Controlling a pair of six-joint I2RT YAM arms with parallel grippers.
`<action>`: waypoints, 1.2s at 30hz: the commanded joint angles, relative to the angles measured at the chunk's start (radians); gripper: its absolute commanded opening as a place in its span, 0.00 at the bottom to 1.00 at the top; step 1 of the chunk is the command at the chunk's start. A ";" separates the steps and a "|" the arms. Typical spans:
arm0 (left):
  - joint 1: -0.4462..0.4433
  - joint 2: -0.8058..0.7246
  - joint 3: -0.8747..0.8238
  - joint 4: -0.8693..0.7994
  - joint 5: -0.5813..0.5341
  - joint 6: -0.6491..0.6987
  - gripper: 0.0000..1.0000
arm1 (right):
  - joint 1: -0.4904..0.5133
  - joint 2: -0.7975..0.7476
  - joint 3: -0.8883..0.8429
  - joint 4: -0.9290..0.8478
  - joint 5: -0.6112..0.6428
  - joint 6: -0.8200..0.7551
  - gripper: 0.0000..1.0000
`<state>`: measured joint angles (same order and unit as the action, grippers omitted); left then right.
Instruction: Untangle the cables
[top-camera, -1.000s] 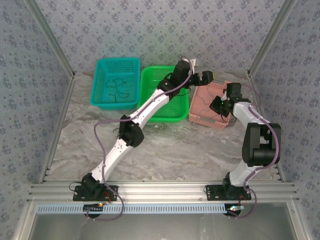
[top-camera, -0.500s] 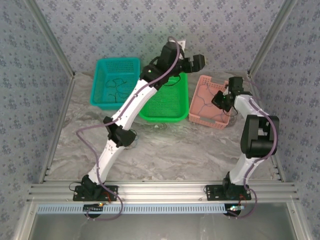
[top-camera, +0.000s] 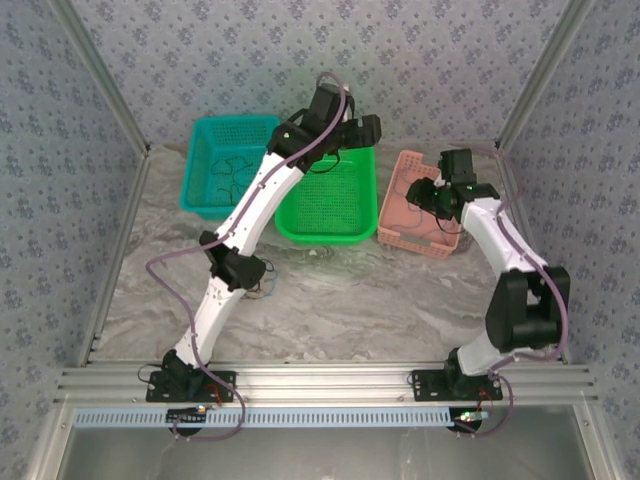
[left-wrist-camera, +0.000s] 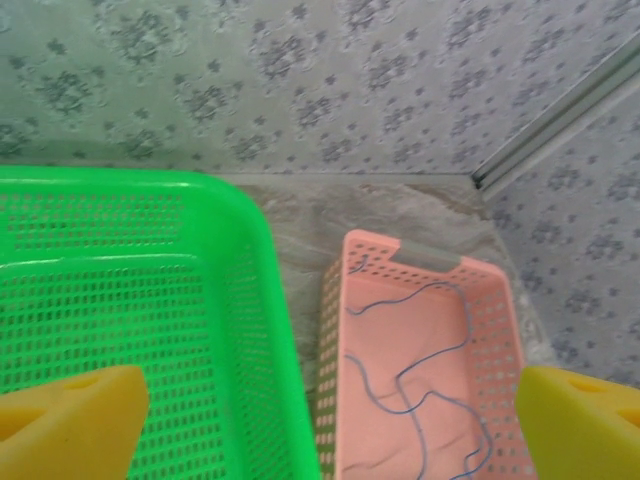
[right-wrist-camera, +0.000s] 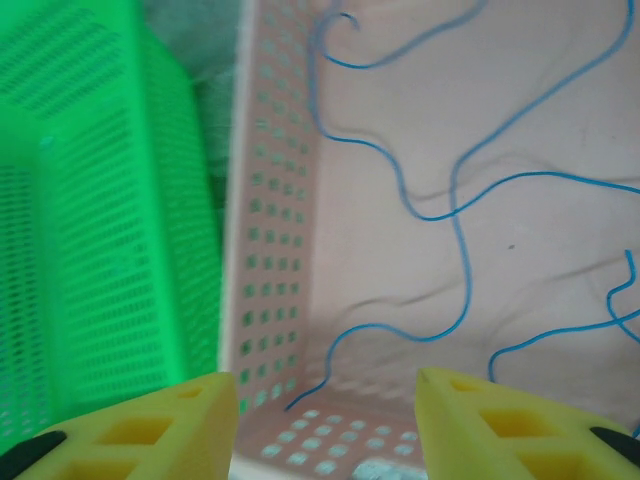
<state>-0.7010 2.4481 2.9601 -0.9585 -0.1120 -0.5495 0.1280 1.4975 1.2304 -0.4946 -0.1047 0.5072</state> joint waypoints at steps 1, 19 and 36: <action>0.000 -0.057 0.010 -0.094 -0.051 0.050 0.94 | 0.123 -0.082 -0.087 0.008 0.096 -0.007 0.51; 0.010 -0.020 0.208 -0.165 0.010 0.114 0.91 | 0.499 -0.204 -0.285 0.143 0.200 0.075 0.49; 0.270 -1.184 -1.793 0.447 0.017 -0.052 0.93 | 0.605 -0.090 -0.227 0.199 0.195 0.075 0.49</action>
<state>-0.4065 1.4200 1.2255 -0.6033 -0.0723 -0.4976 0.6872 1.3491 0.9775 -0.3328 0.0845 0.5556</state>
